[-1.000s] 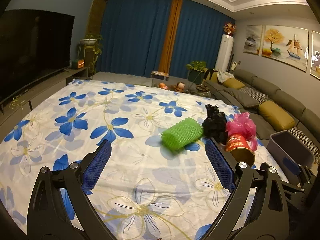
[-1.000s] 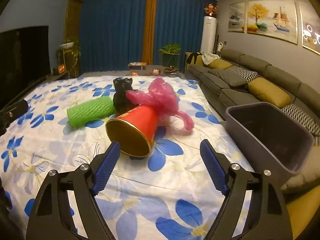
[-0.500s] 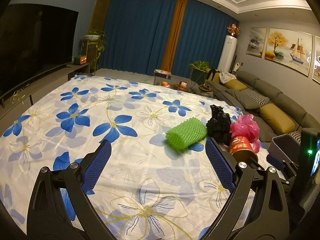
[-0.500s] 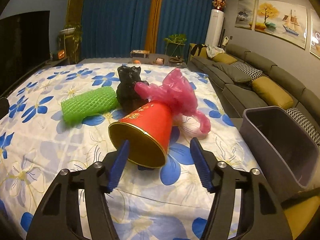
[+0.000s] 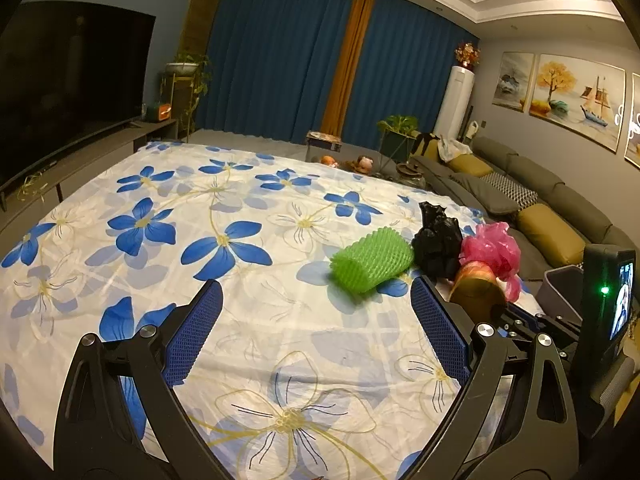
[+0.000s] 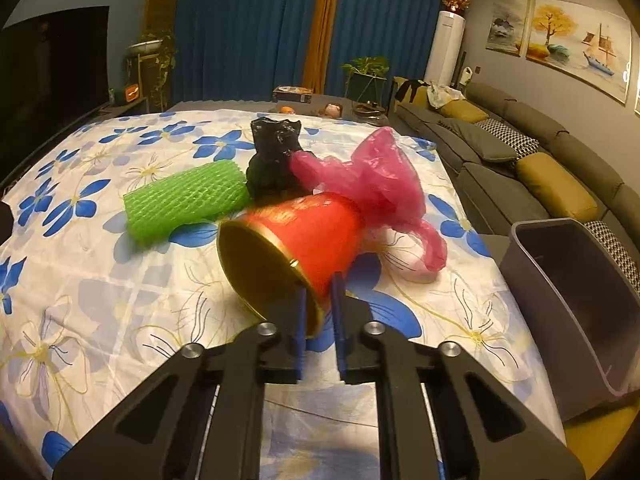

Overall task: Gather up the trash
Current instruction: 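Grasp the red can with gold base using the right tool, then grasp the green mesh sleeve with the left tool while the right tool holds the red can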

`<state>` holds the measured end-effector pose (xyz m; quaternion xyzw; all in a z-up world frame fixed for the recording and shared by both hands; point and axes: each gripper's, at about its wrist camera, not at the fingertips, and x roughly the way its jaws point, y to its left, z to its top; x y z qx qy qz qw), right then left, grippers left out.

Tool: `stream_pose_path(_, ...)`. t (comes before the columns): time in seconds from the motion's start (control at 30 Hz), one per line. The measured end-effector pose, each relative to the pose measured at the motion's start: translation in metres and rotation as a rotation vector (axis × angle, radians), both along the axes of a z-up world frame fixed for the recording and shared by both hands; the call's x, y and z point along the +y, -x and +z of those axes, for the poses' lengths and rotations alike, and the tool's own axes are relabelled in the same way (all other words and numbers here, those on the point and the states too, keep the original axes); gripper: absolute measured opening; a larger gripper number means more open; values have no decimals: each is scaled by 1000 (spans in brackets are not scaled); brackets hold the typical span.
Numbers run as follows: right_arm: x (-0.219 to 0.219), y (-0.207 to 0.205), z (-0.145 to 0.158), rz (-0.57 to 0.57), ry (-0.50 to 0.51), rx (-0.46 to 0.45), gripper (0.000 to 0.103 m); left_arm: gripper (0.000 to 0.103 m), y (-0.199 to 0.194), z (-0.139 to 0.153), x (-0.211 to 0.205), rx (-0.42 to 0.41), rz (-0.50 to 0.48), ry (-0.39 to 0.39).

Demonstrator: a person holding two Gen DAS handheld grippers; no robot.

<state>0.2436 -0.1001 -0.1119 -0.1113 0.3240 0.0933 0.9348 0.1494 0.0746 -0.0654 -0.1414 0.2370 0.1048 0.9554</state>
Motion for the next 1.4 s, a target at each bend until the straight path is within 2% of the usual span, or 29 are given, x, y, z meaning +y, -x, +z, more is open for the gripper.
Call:
stream_pose_path(0.03,-1,1,1,3,-2,-6,4,93,0,-1,0,1,0,1)
stream_pose_path(0.3,-12,25,8,24,-42,-50,4,93,-4,-5,-1,20,-12,-2)
stream_pose_path(0.53,-39,55,26,16,-144,-83,4,93,-11,-9,-8,46,-53,-20)
stream_pose_path(0.7,-66,71,39,-20,-214,-113,4,93,-18,-8,-8,56,-85,17)
stream_pose_path(0.87,-87,76,40,-58,-260,-113,4,93,-41,-2,-10,39,-123,-4)
stream_pose_path(1.07,-96,76,38,-77,-279,-102,4,93,-85,-12,-14,104,-183,-4)
stream_pose_path(1.2,-99,74,39,-85,-283,-104,4,87,-108,-22,-14,152,-206,18)
stream_pose_path(1.4,-103,69,40,-92,-285,-104,4,64,-136,-40,-17,255,-230,11)
